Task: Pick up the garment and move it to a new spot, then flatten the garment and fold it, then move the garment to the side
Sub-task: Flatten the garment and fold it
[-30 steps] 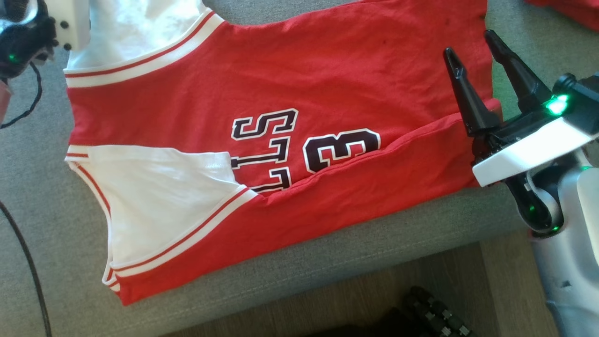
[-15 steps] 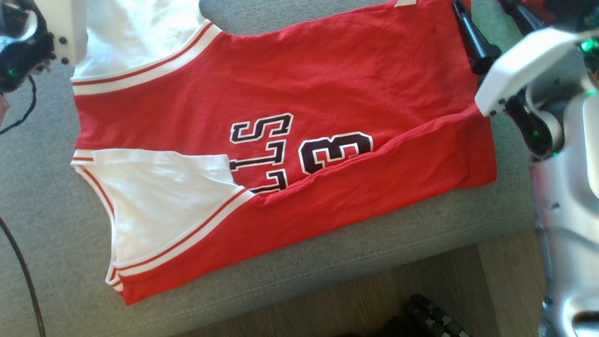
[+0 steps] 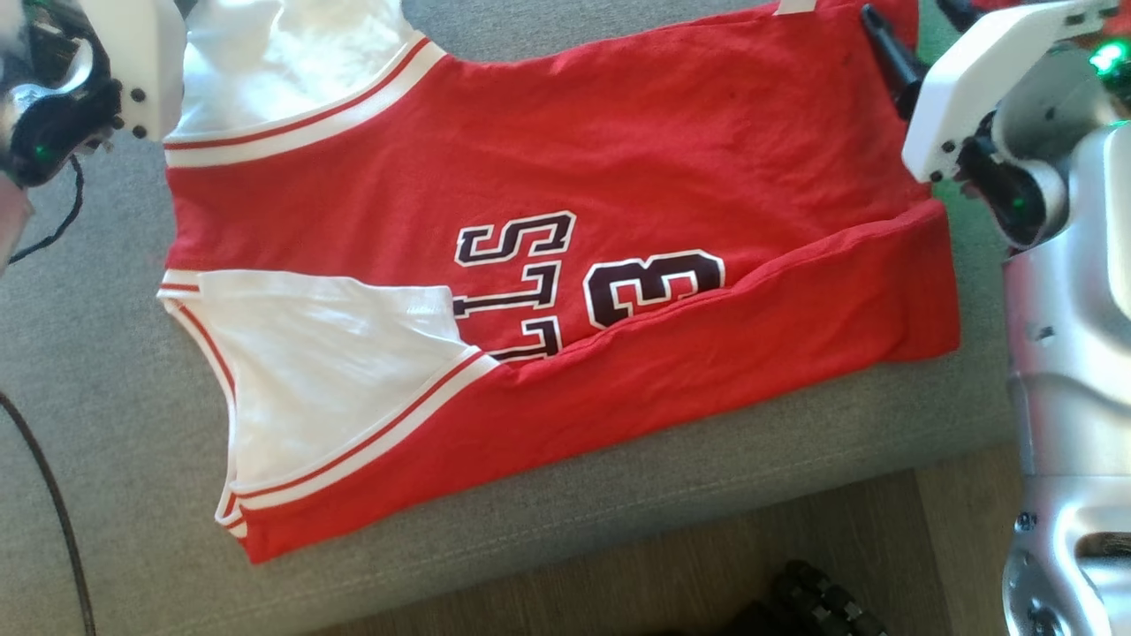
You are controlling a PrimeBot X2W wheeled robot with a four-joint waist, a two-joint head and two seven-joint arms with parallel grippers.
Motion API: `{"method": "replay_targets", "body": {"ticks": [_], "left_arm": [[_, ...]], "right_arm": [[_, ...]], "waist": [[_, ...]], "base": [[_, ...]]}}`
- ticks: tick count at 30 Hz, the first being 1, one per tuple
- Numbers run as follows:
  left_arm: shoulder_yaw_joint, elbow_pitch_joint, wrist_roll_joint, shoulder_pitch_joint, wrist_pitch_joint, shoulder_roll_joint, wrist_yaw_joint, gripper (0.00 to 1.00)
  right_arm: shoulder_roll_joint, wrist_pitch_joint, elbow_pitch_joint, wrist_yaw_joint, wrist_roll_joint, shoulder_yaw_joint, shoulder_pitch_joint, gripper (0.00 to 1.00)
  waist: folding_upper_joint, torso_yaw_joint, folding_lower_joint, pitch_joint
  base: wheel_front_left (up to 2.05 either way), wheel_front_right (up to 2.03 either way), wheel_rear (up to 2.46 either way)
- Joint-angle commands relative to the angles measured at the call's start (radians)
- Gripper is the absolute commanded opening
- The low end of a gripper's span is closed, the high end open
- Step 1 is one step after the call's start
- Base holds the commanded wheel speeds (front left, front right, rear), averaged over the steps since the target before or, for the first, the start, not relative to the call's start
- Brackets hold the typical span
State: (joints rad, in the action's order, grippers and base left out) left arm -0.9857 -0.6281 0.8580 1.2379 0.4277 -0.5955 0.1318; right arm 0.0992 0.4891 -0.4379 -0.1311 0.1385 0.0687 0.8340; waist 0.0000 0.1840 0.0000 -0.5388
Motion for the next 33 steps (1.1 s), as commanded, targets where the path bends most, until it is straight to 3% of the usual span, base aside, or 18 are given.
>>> {"method": "replay_targets", "body": {"ticks": [1,3,5,7,11,17,18,21,27,33], "left_arm": [[0.033,0.014,0.008,0.066,-0.012,-0.036,-0.001,0.00],[0.025,0.013,0.011,0.072,-0.013,-0.035,-0.001,0.00],[0.017,0.012,0.015,0.078,-0.015,-0.036,-0.001,0.00],[0.010,0.010,0.019,0.082,-0.016,-0.037,-0.001,0.00],[-0.002,0.007,0.028,0.092,-0.019,-0.037,-0.001,0.00],[-0.023,0.004,0.039,0.108,-0.025,-0.031,-0.001,0.00],[-0.026,0.004,0.041,0.110,-0.026,-0.031,-0.001,0.00],[-0.037,0.002,0.047,0.118,-0.029,-0.028,-0.001,0.00],[-0.055,0.003,0.051,0.129,-0.048,-0.030,-0.001,0.00],[-0.065,0.010,0.006,0.164,-0.199,-0.048,-0.001,0.00]], "right_arm": [[-0.015,0.002,0.026,0.000,-0.014,0.002,0.028,1.00],[-0.018,0.001,0.017,0.000,-0.018,0.010,0.035,0.99],[-0.020,-0.001,0.008,0.000,-0.023,0.015,0.042,0.88],[-0.021,-0.003,0.001,0.000,-0.027,0.017,0.049,0.69],[-0.025,-0.008,-0.007,0.000,-0.032,0.020,0.062,0.44],[-0.021,-0.024,-0.023,0.000,-0.042,0.029,0.080,0.39],[-0.020,-0.027,-0.027,0.000,-0.044,0.031,0.084,0.35],[-0.015,-0.035,-0.039,0.000,-0.050,0.036,0.093,0.00],[-0.006,-0.046,-0.052,0.000,-0.060,0.040,0.103,0.00],[0.003,-0.105,-0.052,0.000,-0.064,0.071,0.133,0.00]], "waist": [[0.0000,-0.004,0.0000,-0.003],[0.0000,-0.007,0.0000,-0.007],[0.0000,-0.009,0.0000,-0.009],[0.0000,-0.010,0.0000,-0.012],[0.0000,-0.014,0.0000,-0.017],[0.0000,-0.025,0.0000,-0.024],[0.0000,-0.028,0.0000,-0.025],[0.0000,-0.035,0.0000,-0.028],[0.0000,-0.045,0.0000,-0.032],[0.0000,-0.050,0.0000,-0.034]], "base": [[0.00,0.00,0.00],[0.00,0.00,0.00],[0.00,0.00,0.00],[0.00,0.00,0.00],[0.00,0.00,0.00],[0.00,0.00,0.00],[0.00,0.00,0.00],[0.00,0.00,0.00],[0.00,0.00,0.00],[0.00,0.00,0.00]]}}
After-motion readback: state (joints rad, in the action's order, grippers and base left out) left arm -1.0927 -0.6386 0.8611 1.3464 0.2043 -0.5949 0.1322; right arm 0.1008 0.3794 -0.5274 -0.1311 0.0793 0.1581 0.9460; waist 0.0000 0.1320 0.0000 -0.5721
